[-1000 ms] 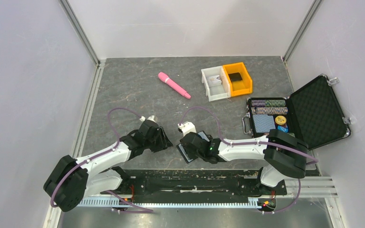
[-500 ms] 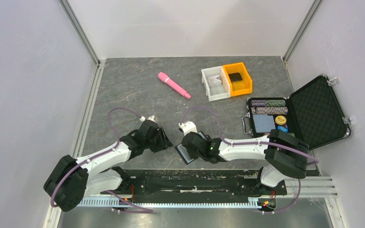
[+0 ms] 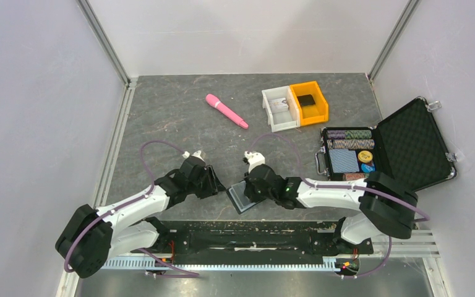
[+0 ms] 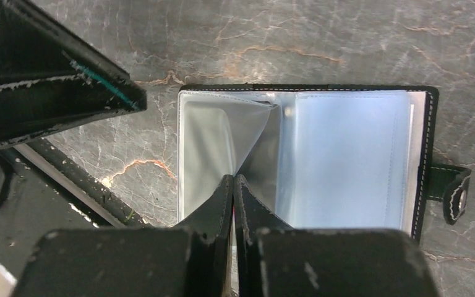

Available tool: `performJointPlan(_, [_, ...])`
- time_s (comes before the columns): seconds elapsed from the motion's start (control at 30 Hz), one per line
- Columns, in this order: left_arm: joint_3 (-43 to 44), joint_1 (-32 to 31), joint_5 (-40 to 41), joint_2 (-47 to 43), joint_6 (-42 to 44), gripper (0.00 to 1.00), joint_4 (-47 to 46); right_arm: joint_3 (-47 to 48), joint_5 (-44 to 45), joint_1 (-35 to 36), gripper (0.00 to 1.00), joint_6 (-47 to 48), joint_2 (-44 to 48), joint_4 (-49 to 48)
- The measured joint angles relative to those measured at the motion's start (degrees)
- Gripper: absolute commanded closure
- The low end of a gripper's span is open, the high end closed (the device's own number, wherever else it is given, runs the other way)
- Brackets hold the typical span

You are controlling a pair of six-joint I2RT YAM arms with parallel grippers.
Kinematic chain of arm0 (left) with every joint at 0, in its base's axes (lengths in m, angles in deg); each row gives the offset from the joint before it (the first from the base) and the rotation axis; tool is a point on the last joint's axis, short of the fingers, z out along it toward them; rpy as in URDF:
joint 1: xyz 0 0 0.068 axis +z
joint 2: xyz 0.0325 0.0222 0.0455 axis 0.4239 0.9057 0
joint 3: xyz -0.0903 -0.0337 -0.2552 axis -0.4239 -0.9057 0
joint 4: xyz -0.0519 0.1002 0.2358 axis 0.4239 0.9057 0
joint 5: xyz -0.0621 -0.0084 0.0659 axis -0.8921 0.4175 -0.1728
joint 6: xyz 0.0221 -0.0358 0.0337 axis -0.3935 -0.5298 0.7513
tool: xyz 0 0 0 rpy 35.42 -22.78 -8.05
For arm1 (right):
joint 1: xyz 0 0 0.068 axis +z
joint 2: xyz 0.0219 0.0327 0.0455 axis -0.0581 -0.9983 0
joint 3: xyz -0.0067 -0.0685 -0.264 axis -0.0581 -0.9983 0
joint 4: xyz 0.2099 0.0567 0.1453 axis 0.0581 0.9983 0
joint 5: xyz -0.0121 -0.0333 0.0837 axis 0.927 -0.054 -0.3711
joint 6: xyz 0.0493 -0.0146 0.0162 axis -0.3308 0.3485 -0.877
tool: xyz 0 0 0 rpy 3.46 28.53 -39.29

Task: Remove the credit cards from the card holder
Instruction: Remove the credit card from the card holder.

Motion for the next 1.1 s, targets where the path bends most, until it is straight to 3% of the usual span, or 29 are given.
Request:
performJointPlan(0.27, [0.0,0.0,-4.1,0.4,0.1,0.58,-1.7,-7.7,-8.4,-5.5,1.0,-4.6,3.8,-8.2])
performJointPlan(0.47, [0.1,0.0,-8.1,5.9,0.6,0.65,-4.6,-10.7,-13.3,-6.6,1.0,-7.3,4.6,-13.2])
performJointPlan(0.9, [2.3,-1.1,-11.4,10.0,0.6,0.67,-8.2,-12.5,-15.8,-6.9,1.0,-9.5,5.2,-17.3])
performJointPlan(1.1, [2.4,-2.0,-12.9,10.5,0.5,0.65,-9.2,-12.5,-16.0,-6.9,0.79,-9.8,5.4,-17.4])
